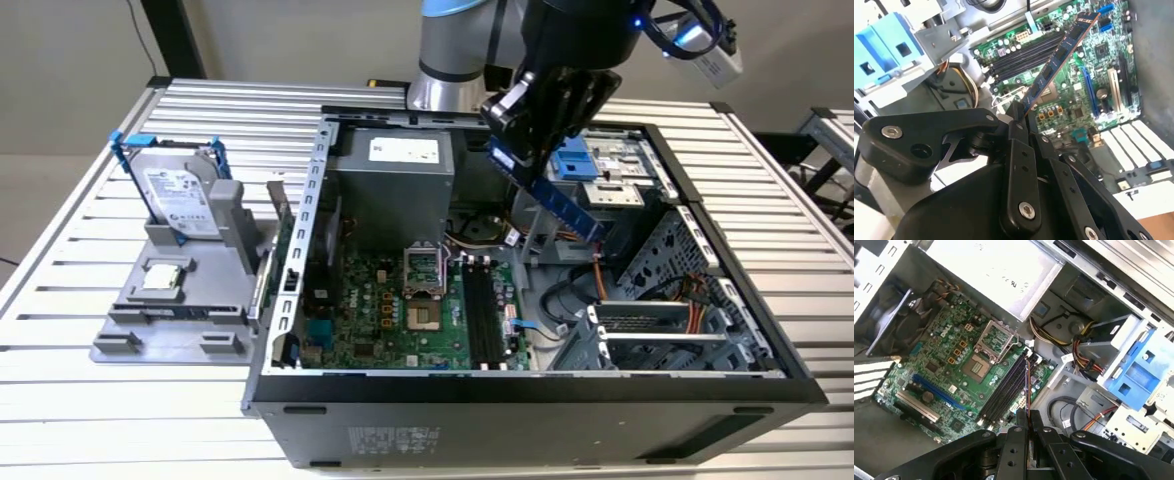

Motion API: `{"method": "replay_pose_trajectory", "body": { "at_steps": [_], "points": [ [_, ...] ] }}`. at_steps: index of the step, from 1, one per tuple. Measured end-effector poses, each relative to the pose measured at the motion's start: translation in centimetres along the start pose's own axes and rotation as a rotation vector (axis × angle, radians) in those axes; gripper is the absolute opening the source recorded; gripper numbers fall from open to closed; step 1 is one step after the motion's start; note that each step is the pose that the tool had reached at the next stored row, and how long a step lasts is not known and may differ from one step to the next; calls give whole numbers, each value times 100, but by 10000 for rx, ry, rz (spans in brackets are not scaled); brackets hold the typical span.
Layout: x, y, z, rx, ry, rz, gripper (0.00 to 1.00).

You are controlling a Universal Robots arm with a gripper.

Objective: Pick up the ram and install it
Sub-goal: 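Insert the ram into the slot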

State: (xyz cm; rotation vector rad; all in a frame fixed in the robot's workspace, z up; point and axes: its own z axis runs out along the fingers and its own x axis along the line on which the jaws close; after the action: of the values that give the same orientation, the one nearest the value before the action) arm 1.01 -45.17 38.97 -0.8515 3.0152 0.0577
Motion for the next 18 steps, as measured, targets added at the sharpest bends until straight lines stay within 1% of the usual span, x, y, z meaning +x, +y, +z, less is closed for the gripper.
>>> {"method": "replay_pose_trajectory", "body": {
  "at_steps": [18],
  "points": [
    [0, 0, 5, 58, -107, 3247, 0]
  ]
}}
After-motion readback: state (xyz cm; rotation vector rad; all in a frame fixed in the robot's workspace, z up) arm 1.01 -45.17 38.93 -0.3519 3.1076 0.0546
